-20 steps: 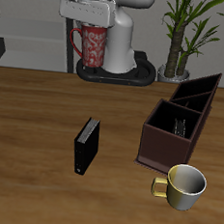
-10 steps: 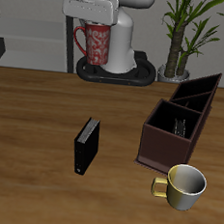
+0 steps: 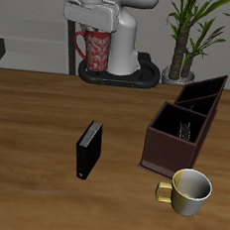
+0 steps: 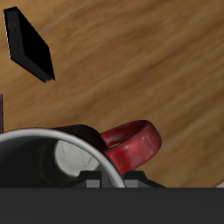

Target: Place the yellow book into the left desk caddy's right compartment and place the red mug into the left desk caddy's left compartment

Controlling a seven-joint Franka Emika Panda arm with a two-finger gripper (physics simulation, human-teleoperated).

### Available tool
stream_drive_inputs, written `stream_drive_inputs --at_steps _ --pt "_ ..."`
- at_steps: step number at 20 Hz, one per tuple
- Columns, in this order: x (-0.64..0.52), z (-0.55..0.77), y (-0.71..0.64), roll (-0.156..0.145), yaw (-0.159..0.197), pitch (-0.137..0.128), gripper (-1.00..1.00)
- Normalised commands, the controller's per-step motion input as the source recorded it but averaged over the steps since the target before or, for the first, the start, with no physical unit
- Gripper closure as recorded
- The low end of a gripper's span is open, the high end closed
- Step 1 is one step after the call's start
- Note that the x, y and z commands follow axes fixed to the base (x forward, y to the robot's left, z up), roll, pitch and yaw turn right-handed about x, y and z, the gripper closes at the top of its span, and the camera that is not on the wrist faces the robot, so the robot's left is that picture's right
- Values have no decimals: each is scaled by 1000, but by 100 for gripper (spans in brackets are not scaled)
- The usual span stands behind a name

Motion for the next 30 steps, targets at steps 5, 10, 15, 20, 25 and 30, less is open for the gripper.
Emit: stream_drive_inputs --at_steps 5,10,15,20,25,30 --pt "-179 -160 181 45 -11 8 100" --pt "-102 -126 244 55 -4 12 100" --pt "-61 -145 215 49 -5 23 100" --pt "-32 -220 69 12 -33 47 100" --pt "-189 -99 162 7 5 -24 100" --pt "-58 -173 215 47 0 36 100"
